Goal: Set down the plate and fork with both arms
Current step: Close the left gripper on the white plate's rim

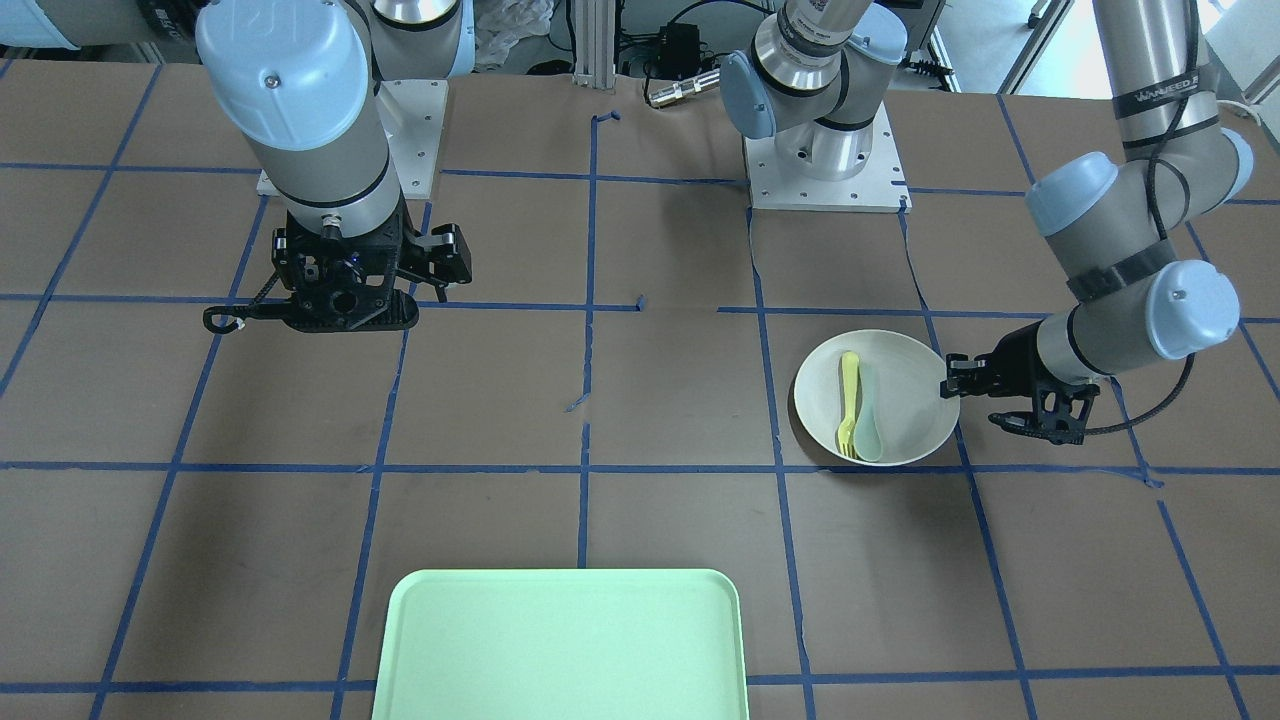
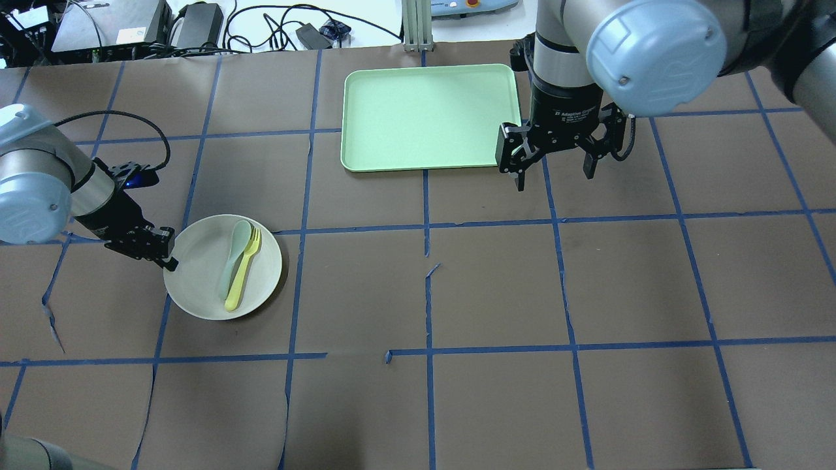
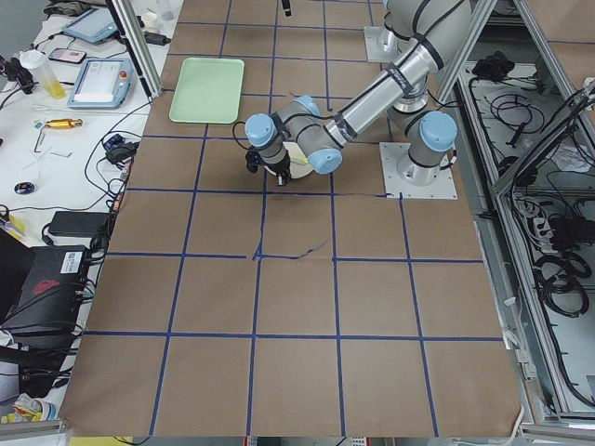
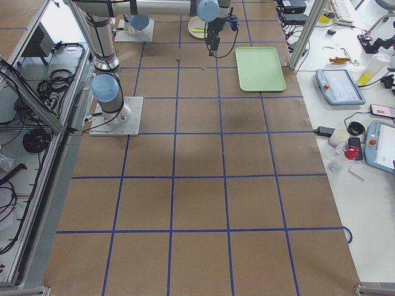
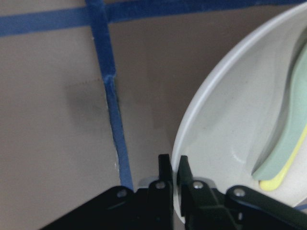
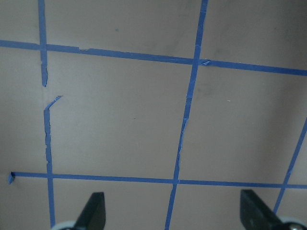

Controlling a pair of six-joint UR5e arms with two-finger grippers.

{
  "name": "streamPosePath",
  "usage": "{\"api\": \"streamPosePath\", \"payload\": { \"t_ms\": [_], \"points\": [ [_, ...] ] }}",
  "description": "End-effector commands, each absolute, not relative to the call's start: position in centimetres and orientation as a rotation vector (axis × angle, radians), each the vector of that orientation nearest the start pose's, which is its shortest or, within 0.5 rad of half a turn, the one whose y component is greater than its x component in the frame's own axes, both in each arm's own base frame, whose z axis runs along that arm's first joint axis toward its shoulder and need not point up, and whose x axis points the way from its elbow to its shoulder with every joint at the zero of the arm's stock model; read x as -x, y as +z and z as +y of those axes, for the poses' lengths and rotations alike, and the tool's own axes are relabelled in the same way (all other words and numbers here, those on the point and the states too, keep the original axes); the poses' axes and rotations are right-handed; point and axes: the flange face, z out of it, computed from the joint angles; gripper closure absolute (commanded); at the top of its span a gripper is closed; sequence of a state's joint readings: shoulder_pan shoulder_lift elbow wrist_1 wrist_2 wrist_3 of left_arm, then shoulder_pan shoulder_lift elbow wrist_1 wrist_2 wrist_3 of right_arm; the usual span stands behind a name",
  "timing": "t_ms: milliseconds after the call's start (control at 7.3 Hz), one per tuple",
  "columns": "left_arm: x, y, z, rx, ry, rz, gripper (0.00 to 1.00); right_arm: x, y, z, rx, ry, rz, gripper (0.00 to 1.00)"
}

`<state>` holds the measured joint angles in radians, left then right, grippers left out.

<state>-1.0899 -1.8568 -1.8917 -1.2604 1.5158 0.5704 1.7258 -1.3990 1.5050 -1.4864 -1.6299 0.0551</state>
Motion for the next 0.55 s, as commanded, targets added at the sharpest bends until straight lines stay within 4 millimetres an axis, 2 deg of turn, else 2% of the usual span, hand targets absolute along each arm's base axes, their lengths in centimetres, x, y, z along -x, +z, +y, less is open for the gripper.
{"api": "streamPosePath", "payload": {
  "t_ms": [0,137,274,411],
  "points": [
    [-11.3,24.3,-52.4,-0.124,0.372,3.356,1.0,-20.9,42.2,-51.5,0.169,0.299,3.203,0.0],
    [-11.3,25.3,-52.7,-0.12,0.393,3.371,1.0,-20.9,42.2,-51.5,0.17,0.301,3.204,0.0],
    [-10.9,26.4,-53.9,-0.098,0.384,3.402,1.0,-20.9,42.3,-51.5,0.172,0.301,3.205,0.0],
    [-7.9,27.6,-55.6,-0.109,0.362,3.397,1.0,-20.9,42.3,-51.5,0.17,0.304,3.206,0.0]
  ]
}}
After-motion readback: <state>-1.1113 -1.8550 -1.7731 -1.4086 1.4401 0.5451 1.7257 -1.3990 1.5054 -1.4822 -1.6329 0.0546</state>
